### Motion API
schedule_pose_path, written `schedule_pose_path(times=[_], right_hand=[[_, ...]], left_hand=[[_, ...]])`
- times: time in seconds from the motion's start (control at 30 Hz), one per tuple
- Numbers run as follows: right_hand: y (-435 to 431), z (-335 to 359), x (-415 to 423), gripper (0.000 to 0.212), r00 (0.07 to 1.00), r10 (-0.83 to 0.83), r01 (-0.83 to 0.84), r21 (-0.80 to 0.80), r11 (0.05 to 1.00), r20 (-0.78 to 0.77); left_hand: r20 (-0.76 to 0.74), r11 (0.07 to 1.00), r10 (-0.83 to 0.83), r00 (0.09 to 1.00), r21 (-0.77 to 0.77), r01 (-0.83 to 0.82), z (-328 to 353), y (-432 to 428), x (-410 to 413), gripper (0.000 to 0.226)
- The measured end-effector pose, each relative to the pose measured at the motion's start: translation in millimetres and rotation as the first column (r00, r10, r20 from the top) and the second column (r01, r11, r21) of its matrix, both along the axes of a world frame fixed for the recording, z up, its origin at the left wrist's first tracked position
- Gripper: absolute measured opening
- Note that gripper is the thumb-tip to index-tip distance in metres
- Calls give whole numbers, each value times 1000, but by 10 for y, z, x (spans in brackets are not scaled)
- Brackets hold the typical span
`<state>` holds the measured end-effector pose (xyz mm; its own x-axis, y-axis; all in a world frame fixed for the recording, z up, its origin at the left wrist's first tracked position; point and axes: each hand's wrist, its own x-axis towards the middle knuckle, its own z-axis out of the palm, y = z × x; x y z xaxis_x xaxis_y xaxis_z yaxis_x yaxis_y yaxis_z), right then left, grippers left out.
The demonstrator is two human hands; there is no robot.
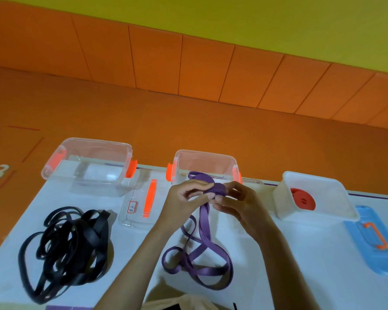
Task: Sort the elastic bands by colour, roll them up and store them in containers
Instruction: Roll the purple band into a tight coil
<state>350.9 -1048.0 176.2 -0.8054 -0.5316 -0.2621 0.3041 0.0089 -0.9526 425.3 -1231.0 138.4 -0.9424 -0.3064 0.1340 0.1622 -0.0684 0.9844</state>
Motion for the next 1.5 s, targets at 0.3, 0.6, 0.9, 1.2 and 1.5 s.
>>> schedule_pose_path(times=[0.3, 0.6, 0.9, 1.2, 1.5], right_hand=[[45, 100, -12, 29, 981, 152, -131, 163, 978, -121], [60, 222, 14, 30, 992, 93, -87, 79, 993, -85], [36, 407, 7, 21, 909, 86, 2, 211, 978, -408], [-27, 317, 51, 28, 896, 238, -72, 408, 910, -375], [-37, 461, 68, 23, 887, 167, -30, 309, 951, -430]], left_hand=[[81, 989, -30, 996, -140, 41, 103, -27, 78, 29], [35, 973, -44, 998, -224, 51, 379, -90, 28, 28], [3, 995, 3, 1000, -97, -3, 382, 17, 72, 33], [64, 867, 15, 998, -497, 19, 408, -104, 124, 37], [57, 971, -23, 998, -237, 36, 502, -107, 187, 32]])
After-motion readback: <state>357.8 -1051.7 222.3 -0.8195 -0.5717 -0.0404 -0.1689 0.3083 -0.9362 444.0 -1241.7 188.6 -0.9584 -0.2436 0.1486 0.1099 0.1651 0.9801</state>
